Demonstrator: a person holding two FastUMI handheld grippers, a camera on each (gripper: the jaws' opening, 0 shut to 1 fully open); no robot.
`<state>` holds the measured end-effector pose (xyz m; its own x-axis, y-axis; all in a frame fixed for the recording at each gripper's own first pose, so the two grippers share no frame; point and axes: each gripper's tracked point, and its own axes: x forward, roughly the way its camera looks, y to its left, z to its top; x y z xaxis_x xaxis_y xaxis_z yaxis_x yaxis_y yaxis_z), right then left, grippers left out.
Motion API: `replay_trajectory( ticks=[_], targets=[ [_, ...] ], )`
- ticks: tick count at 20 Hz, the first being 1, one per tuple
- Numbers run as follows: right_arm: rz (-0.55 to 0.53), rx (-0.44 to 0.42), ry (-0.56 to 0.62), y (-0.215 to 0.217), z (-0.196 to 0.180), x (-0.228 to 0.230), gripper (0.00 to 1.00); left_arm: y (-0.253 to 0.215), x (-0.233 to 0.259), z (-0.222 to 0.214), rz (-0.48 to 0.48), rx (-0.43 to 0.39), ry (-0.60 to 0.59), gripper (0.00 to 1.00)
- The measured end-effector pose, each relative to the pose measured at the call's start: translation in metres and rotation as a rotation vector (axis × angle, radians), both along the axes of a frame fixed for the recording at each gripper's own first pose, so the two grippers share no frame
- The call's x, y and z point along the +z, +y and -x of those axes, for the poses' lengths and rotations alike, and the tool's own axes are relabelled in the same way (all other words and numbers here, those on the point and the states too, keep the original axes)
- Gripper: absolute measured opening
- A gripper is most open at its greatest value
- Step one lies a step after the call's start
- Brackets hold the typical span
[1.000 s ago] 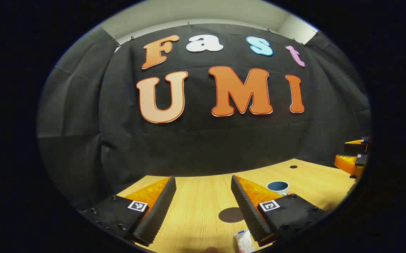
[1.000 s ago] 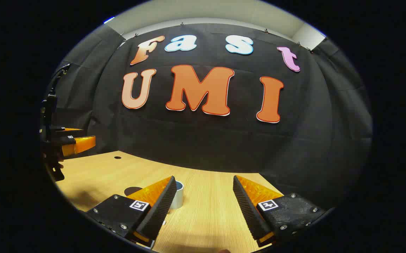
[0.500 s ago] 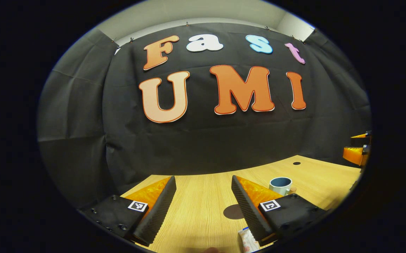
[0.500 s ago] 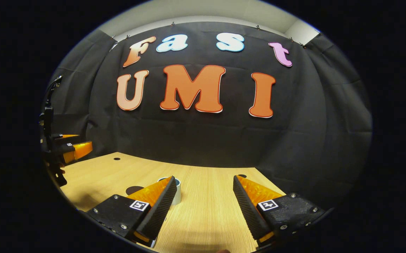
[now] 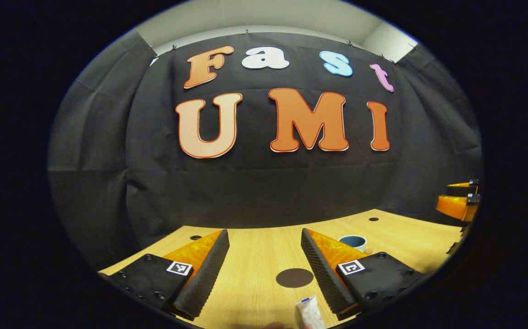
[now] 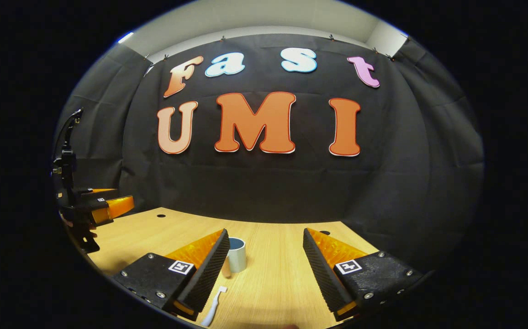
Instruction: Put the toothbrush and toothpaste on the desktop into the cup, then pick up the cup and place it on the coaster on the desktop.
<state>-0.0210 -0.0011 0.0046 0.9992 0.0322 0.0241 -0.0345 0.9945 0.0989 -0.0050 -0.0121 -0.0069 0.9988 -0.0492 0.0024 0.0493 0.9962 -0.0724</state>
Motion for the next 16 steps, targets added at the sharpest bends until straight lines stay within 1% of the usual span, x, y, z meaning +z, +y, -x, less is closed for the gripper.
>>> replay_trajectory(
  ticks=[3, 6, 7, 11, 13, 14, 16],
  targets=[
    [-0.011, 0.024, -0.002, 0.005, 0.0, -0.006, 0.97, -0.004, -0.002, -0.005, 0.012, -0.014, 0.001, 1.0],
    [-0.005, 0.042, 0.017, 0.004, -0.001, -0.021, 0.97, -0.007, -0.019, -0.004, 0.013, -0.026, 0.032, 0.99],
    [-0.009, 0.048, 0.035, 0.005, -0.001, -0.028, 0.97, -0.008, -0.027, -0.003, 0.017, -0.034, 0.053, 1.0],
    [-0.021, 0.076, 0.091, 0.014, -0.003, -0.044, 0.96, -0.013, -0.053, -0.005, 0.042, -0.059, 0.146, 1.0],
    [-0.009, 0.089, 0.123, 0.02, -0.004, -0.051, 0.98, -0.018, -0.063, -0.003, 0.049, -0.083, 0.196, 1.0],
    [-0.003, 0.097, 0.14, 0.024, -0.003, -0.054, 0.96, -0.021, -0.068, -0.001, 0.05, -0.093, 0.22, 1.0],
    [0.002, 0.124, 0.178, 0.034, -0.003, -0.061, 0.96, -0.027, -0.079, 0.003, 0.044, -0.115, 0.268, 1.0]
  ],
)
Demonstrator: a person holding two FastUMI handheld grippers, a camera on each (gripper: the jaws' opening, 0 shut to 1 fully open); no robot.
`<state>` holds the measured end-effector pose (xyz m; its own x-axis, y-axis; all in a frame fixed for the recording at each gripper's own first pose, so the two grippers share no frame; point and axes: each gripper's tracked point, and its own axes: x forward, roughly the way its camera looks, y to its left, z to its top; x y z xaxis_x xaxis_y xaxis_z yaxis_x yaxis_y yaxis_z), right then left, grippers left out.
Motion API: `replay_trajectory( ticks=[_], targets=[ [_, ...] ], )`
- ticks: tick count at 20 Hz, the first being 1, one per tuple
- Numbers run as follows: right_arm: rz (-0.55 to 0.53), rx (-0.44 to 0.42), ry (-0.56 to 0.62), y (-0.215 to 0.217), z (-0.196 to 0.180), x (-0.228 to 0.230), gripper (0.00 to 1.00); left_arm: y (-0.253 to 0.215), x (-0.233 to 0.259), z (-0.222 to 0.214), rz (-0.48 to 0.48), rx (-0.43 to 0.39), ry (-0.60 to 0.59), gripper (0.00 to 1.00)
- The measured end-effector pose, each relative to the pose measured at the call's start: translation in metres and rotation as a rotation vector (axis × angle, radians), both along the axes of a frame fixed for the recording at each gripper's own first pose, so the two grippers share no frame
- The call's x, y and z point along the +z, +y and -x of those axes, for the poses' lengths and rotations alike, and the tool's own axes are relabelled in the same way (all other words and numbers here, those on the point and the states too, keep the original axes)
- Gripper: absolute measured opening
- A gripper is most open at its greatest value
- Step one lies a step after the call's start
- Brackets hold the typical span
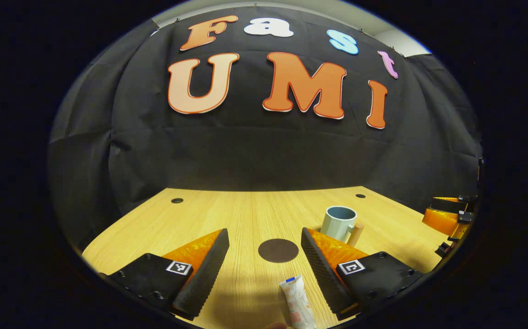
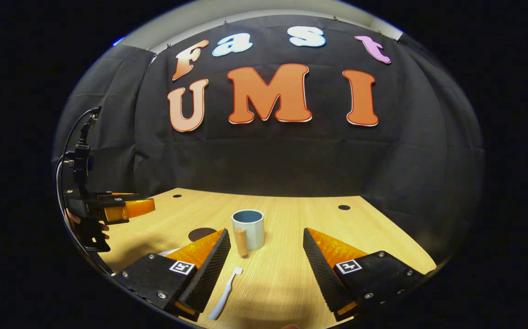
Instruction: Put the toothbrush and toothpaste on the desktop into the cup, then pick up the cup and place it on the coaster on the desktop.
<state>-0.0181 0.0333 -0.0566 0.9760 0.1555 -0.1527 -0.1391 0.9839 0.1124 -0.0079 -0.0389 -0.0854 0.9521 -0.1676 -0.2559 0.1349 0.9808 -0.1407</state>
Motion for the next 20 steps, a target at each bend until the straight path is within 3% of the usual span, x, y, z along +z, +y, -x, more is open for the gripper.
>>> replay_trajectory(
  ticks=[9, 20],
  targets=[
    [-0.077, 0.096, 0.279, 0.039, 0.011, -0.047, 0.95, -0.027, -0.036, 0.018, -0.028, -0.092, 0.171, 1.0],
    [-0.013, 0.134, 0.513, 0.068, 0.018, -0.092, 0.92, -0.035, -0.083, 0.04, -0.04, -0.136, 0.422, 1.0]
  ],
)
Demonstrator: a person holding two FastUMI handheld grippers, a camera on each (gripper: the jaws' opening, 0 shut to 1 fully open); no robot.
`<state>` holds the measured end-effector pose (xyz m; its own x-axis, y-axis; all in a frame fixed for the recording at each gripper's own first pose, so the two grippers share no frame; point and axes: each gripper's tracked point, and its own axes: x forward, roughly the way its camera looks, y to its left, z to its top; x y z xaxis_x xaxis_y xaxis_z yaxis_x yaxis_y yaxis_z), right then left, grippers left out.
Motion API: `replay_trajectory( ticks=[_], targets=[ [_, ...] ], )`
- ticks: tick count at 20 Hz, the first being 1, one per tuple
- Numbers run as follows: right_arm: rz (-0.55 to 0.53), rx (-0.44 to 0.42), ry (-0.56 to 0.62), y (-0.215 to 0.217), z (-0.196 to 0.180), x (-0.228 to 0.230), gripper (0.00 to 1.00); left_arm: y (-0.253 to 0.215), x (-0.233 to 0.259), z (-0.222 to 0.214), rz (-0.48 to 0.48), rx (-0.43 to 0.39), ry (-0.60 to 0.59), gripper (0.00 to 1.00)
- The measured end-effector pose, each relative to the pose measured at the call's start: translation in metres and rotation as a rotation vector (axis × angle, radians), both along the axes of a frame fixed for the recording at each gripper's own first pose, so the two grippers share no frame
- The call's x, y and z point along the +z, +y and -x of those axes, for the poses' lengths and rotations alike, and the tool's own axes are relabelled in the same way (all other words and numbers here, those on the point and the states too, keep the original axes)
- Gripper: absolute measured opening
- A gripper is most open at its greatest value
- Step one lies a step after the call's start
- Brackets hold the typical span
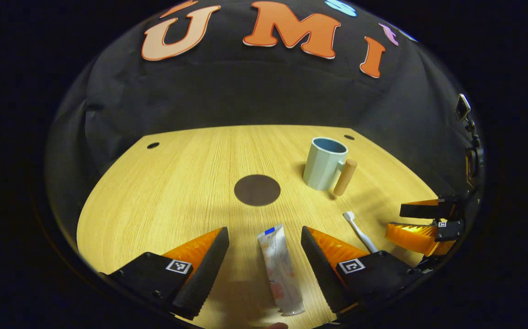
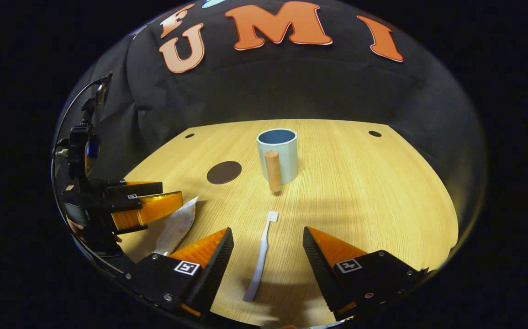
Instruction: Put the toothbrush and toothpaste on the desktop into the cup, then pick up the cup and place it on the coaster on the desktop.
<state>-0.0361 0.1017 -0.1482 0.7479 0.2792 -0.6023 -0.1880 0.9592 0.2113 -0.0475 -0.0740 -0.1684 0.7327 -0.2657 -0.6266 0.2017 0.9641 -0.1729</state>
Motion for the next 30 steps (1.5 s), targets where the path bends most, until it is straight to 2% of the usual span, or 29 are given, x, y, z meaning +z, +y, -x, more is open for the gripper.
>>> replay_trajectory(
  ticks=[3, 8, 9, 10, 11, 12, 13, 14, 16, 18, 19, 22, 23, 24, 25, 27, 28, 30],
  targets=[
    [0.011, 0.01, 0.042, 0.007, 0.002, -0.005, 0.85, -0.002, -0.012, 0.009, 0.0, -0.021, 0.068, 0.97],
    [0.076, 0.032, 0.085, 0.017, 0.0, -0.024, 0.84, -0.006, -0.035, 0.012, -0.031, -0.041, 0.126, 0.99],
    [0.081, 0.038, 0.105, 0.02, 0.002, -0.026, 0.79, -0.006, -0.037, 0.012, -0.032, -0.042, 0.139, 0.99],
    [0.079, 0.039, 0.12, 0.023, 0.002, -0.03, 0.8, -0.007, -0.042, 0.015, -0.028, -0.045, 0.156, 0.97],
    [0.082, 0.036, 0.131, 0.023, 0.002, -0.031, 0.72, -0.01, -0.045, 0.017, -0.018, -0.049, 0.173, 0.97],
    [0.087, 0.032, 0.142, 0.021, 0.002, -0.03, 0.7, -0.012, -0.048, 0.018, -0.012, -0.052, 0.189, 0.99],
    [0.093, 0.027, 0.149, 0.02, 0.001, -0.029, 0.64, -0.011, -0.05, 0.017, -0.021, -0.051, 0.191, 0.97],
    [0.099, 0.021, 0.155, 0.018, 0.0, -0.028, 0.67, -0.008, -0.048, 0.018, -0.03, -0.053, 0.188, 0.99],
    [0.096, 0.015, 0.162, 0.018, -0.002, -0.028, 0.6, -0.006, -0.052, 0.017, -0.05, -0.051, 0.187, 0.91],
    [0.085, 0.021, 0.17, 0.024, -0.001, -0.029, 0.49, -0.005, -0.05, 0.016, -0.075, -0.052, 0.182, 0.9],
    [0.092, 0.027, 0.179, 0.028, -0.002, -0.031, 0.42, -0.004, -0.051, 0.016, -0.099, -0.05, 0.18, 0.82],
    [0.134, 0.024, 0.179, 0.034, -0.007, -0.032, 0.31, -0.008, -0.052, 0.016, -0.104, -0.052, 0.18, 0.63],
    [0.136, 0.014, 0.178, 0.038, -0.009, -0.03, 0.26, -0.007, -0.05, 0.016, -0.104, -0.045, 0.18, 0.51],
    [0.132, 0.005, 0.177, 0.04, -0.012, -0.029, 0.23, -0.004, -0.052, 0.016, -0.102, -0.029, 0.188, 0.46],
    [0.128, -0.002, 0.182, 0.038, -0.012, -0.03, 0.16, -0.005, -0.049, 0.017, -0.082, -0.022, 0.19, 0.31],
    [0.101, -0.016, 0.183, 0.037, -0.012, -0.029, 0.08, -0.007, -0.052, 0.015, -0.049, -0.017, 0.198, 0.27],
    [0.098, -0.016, 0.183, 0.036, -0.012, -0.028, 0.08, -0.007, -0.052, 0.014, -0.041, -0.016, 0.199, 0.22],
    [0.096, -0.021, 0.173, 0.035, -0.013, -0.027, 0.06, -0.009, -0.051, 0.014, -0.024, -0.016, 0.193, 0.2]
  ],
)
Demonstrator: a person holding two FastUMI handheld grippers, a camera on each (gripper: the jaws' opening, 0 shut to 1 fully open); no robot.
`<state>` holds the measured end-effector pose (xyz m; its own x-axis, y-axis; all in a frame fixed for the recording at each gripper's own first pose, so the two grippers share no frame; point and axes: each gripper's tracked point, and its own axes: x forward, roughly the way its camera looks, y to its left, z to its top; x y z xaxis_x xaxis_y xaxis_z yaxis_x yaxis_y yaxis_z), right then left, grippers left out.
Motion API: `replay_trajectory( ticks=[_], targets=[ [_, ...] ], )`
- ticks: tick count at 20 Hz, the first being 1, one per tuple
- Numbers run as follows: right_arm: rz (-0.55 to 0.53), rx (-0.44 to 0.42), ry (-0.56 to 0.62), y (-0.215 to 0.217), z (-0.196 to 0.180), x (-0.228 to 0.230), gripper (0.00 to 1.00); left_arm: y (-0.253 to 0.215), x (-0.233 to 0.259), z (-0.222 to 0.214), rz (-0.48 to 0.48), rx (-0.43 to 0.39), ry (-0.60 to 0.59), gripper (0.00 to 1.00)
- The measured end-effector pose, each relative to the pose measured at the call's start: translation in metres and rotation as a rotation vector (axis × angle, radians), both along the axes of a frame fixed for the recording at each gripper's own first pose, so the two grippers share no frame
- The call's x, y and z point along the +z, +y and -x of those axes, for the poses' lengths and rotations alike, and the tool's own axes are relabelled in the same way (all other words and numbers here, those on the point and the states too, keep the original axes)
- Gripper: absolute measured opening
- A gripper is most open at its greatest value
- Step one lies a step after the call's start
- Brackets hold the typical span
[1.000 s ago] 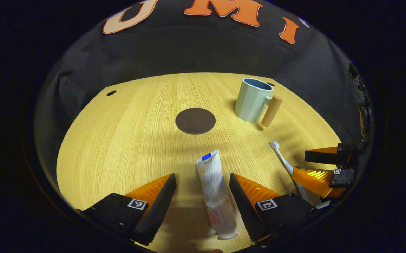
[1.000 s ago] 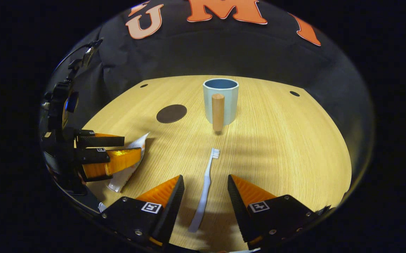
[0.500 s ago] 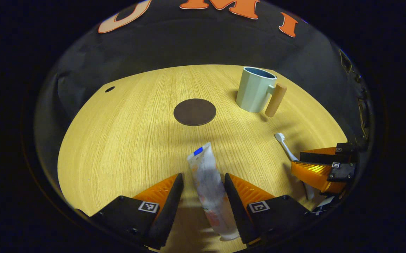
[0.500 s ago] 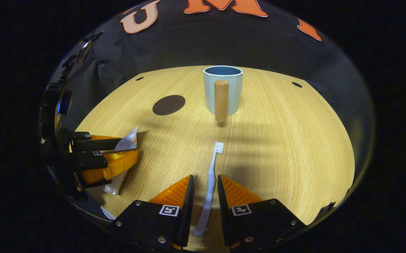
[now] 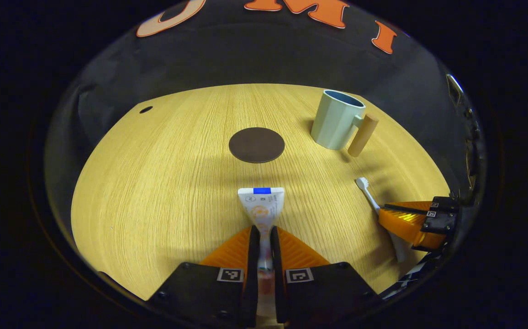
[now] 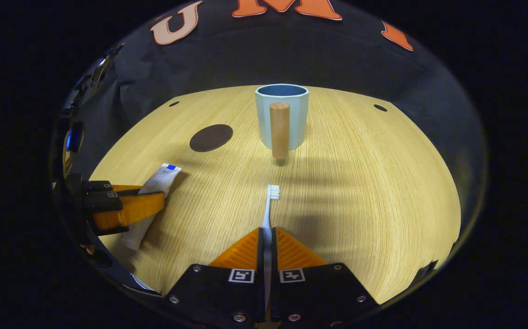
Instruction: Put the toothbrush and toothpaste on the desktop into the cup, then pick up the cup and place it on the coaster on the desktop.
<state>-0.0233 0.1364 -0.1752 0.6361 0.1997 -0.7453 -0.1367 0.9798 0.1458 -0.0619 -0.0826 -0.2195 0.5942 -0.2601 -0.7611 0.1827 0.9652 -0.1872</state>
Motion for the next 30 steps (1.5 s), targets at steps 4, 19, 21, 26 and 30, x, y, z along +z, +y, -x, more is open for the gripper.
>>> replay_trajectory(
  ticks=[4, 19, 21, 26, 30],
  targets=[
    [0.002, -0.003, -0.052, -0.003, -0.007, 0.01, 0.05, -0.001, 0.005, -0.001, 0.035, 0.013, -0.018, 0.19],
    [-0.041, -0.031, -0.342, -0.031, -0.042, 0.11, 0.05, 0.004, 0.035, -0.012, 0.107, 0.046, -0.112, 0.12],
    [-0.039, -0.03, -0.37, -0.036, -0.048, 0.115, 0.05, 0.005, 0.04, -0.012, 0.109, 0.045, -0.133, 0.12],
    [-0.06, -0.037, -0.45, -0.044, -0.061, 0.133, 0.05, 0.005, 0.051, -0.014, 0.113, 0.055, -0.163, 0.12],
    [-0.058, -0.035, -0.509, -0.051, -0.072, 0.141, 0.05, 0.006, 0.051, -0.014, 0.117, 0.072, -0.183, 0.12]
  ],
)
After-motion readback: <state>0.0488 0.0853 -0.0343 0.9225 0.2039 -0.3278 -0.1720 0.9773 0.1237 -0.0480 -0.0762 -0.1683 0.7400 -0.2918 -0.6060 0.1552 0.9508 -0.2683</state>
